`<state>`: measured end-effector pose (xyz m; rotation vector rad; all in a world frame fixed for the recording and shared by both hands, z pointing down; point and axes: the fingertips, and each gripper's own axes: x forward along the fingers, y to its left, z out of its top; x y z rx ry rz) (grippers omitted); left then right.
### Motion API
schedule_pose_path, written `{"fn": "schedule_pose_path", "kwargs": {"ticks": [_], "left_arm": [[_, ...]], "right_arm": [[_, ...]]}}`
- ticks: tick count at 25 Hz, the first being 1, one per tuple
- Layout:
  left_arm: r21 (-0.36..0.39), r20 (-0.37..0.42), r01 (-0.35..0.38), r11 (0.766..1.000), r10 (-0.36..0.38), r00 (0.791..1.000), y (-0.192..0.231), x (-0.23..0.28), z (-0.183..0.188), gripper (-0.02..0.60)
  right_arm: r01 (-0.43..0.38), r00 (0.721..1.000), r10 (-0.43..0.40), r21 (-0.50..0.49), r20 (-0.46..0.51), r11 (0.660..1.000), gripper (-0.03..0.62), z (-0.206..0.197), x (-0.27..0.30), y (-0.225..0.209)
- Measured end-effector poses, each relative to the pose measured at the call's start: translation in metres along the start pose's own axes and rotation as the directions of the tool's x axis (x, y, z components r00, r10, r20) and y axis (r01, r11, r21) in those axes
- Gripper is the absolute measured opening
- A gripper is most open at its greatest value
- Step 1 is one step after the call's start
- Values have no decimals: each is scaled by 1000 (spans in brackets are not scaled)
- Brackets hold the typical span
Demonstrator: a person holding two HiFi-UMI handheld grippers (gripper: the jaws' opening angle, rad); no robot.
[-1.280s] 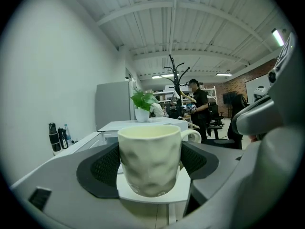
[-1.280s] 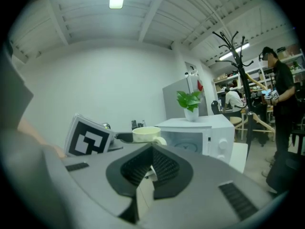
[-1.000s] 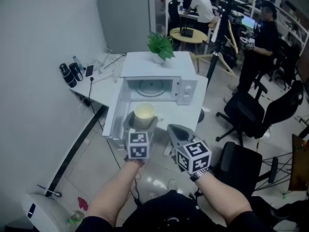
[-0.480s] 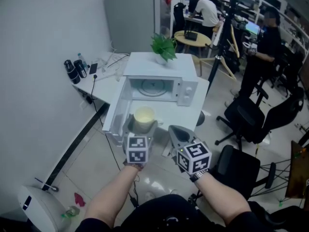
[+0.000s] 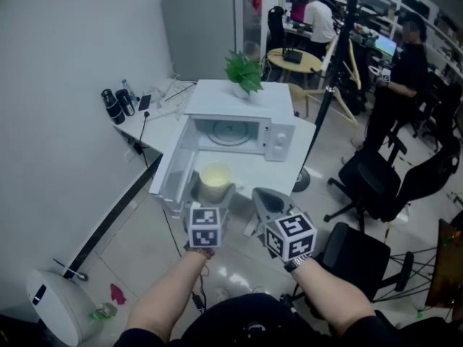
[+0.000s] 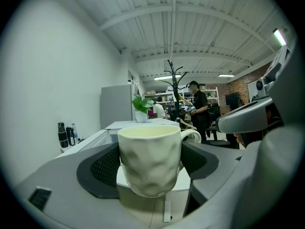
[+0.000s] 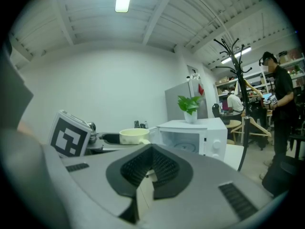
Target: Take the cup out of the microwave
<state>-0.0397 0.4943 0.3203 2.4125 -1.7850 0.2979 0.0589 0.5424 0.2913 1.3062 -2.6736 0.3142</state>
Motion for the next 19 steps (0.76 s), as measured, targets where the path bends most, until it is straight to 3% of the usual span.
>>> {"fn": "schedule_pose_path", "kwargs": {"ticks": [10,19], "left_arm": [[-2,5,12,1000,-12,1000,-24,-24,3,397],[-5,-9,-26,1000,26,1000,-4,35,0,397]], "right_arm": [[12,1000,-12,-10,6,1000,12,1,-32,7],[-20,1000,20,-3,1,1000,12,-2,17,-34]]}}
